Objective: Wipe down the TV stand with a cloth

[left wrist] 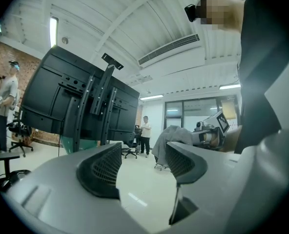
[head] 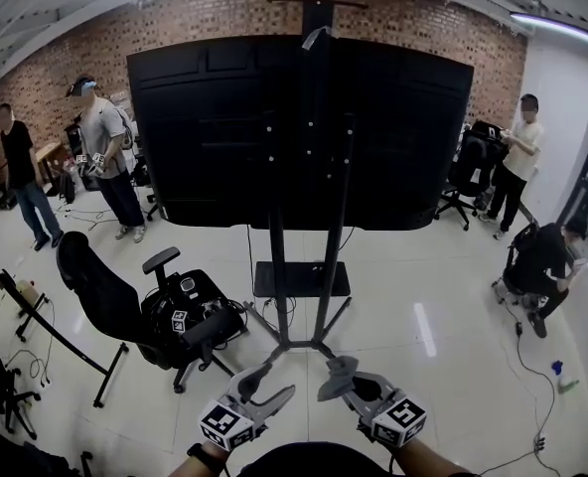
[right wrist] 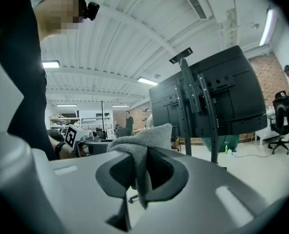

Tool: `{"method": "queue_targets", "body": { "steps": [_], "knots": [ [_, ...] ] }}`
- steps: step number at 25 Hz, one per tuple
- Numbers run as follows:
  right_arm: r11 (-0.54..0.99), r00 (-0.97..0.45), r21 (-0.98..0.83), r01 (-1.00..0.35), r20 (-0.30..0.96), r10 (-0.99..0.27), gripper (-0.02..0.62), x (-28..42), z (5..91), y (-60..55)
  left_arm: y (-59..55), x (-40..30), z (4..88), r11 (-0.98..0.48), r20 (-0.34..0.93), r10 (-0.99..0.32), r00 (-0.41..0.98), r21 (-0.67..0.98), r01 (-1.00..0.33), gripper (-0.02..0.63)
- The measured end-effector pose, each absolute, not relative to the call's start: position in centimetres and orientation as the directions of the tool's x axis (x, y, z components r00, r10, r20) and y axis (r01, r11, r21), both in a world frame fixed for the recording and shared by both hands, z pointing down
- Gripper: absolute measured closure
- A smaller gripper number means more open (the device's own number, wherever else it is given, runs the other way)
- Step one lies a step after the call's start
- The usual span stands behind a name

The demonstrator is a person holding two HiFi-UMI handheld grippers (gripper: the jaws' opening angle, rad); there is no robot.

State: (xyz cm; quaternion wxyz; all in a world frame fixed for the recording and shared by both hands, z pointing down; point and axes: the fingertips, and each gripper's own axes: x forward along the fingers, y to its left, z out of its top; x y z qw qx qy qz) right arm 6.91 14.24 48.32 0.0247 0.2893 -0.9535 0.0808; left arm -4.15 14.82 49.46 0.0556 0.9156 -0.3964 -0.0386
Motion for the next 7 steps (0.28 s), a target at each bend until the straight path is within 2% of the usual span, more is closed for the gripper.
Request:
{"method": "queue_targets", "body": {
  "steps": [7],
  "knots": [
    [0.807, -0.822, -0.158, -0.569, 0.069, -0.565, 0.566, 8.4, 48.6, 13.7, 14.4, -3.7, 49.3, -0.667, -0.038, -0.742, 0.669, 0.138, -0.732, 0.296]
  ]
}}
